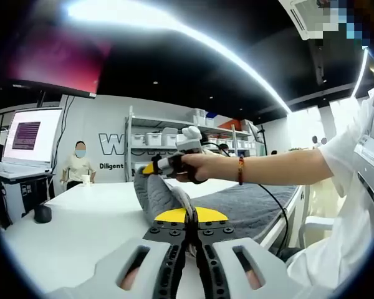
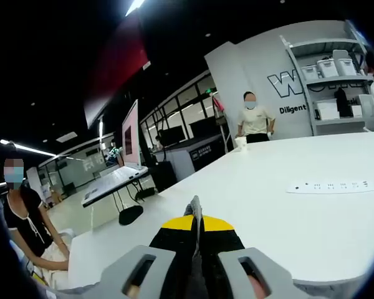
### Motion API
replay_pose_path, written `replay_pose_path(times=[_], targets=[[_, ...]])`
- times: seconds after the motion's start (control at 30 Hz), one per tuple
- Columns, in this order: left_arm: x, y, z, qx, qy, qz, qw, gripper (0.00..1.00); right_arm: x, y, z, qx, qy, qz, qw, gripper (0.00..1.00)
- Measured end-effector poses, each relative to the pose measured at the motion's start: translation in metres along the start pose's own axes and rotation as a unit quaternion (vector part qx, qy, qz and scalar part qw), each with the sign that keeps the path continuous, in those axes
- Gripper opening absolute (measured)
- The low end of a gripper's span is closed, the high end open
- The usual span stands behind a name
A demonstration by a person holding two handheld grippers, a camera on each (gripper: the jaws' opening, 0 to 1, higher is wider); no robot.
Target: Open the folded towel by lifting each exposed corner and separating the folded layers until the towel lies flat within the target outline without major curled edges
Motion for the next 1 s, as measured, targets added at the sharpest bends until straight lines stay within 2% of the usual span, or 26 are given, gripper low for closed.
replay_pose_path(times=[0.43, 0.9, 0.97, 1.0], targets=[[0.009, -0.005, 0.007, 0.001, 0.020, 0.007, 0.9998, 0.01, -0.011, -0.012, 0.008, -0.028, 0.007, 0.003, 0.9996, 0.00], [0.015, -0.015, 0.009, -0.011, 0.010, 0.042, 0.9990, 0.01, -0.025, -0.019, 0.010, -0.024, 0.021, 0.011, 0.9994, 0.00], [0.017, -0.020, 0.011, -0.022, 0.013, 0.061, 0.9978, 0.02, -0.026, -0.021, 0.011, -0.024, 0.022, 0.013, 0.9994, 0.00], [0.017, -0.020, 0.011, -0.022, 0.012, 0.060, 0.9979, 0.02, -0.028, -0.022, 0.012, -0.021, 0.023, 0.016, 0.9994, 0.00]])
Point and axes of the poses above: the point that each gripper's makers call its tool centre point, and the gripper's own axes: x roughly backward along the fingers, z roughly to its left, y roughly out of its top, the point moved 5 cm from there along x, roughly backward along the fingers, and after that the axes turned 9 degrees about -y, right-handed, at the moved point
